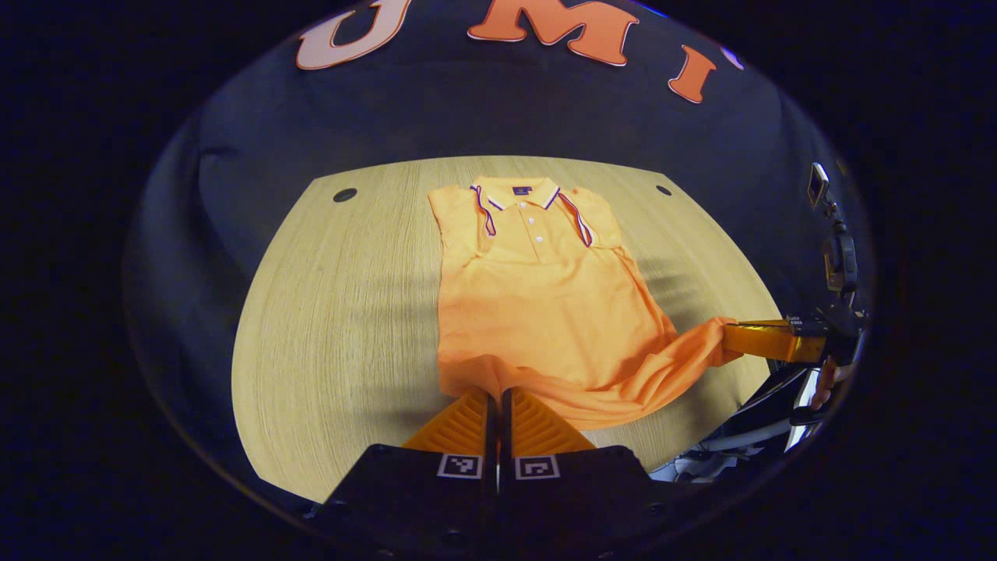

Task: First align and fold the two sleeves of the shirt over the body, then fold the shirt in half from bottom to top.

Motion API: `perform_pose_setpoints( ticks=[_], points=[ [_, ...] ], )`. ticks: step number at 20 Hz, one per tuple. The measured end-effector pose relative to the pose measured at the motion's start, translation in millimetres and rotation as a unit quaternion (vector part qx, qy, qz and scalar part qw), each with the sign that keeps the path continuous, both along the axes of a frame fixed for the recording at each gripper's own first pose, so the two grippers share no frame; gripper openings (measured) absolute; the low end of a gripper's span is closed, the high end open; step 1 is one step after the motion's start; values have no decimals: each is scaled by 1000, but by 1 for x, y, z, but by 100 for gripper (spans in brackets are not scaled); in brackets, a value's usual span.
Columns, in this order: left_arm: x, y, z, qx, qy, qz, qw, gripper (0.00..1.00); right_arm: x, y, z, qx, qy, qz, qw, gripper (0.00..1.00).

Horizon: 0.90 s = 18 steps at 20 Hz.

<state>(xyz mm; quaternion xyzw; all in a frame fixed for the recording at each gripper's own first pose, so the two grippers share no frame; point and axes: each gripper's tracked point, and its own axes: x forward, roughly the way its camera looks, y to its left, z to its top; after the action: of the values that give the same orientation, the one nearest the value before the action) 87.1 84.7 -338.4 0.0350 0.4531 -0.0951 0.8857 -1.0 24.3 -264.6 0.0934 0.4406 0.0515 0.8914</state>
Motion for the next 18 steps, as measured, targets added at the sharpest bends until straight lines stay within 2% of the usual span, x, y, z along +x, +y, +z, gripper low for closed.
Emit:
perform_pose_setpoints(
  ticks=[4,7,9,12,18],
  points=[
    [41,10,14,-11,-8,12,1000,1,35,-9,18,0,-26,-17,1000,4],
    [79,15,29,-21,-16,11,1000,1,70,-16,31,10,-42,-52,998,5],
    [107,16,37,-24,-26,8,999,1,91,-27,40,-10,-56,-58,997,5],
    [146,15,43,-30,-34,6,999,1,121,-31,54,-10,-67,-70,995,4],
    [208,21,37,-18,-41,-7,999,1,177,-45,51,-46,-70,-81,993,4]
  ],
)
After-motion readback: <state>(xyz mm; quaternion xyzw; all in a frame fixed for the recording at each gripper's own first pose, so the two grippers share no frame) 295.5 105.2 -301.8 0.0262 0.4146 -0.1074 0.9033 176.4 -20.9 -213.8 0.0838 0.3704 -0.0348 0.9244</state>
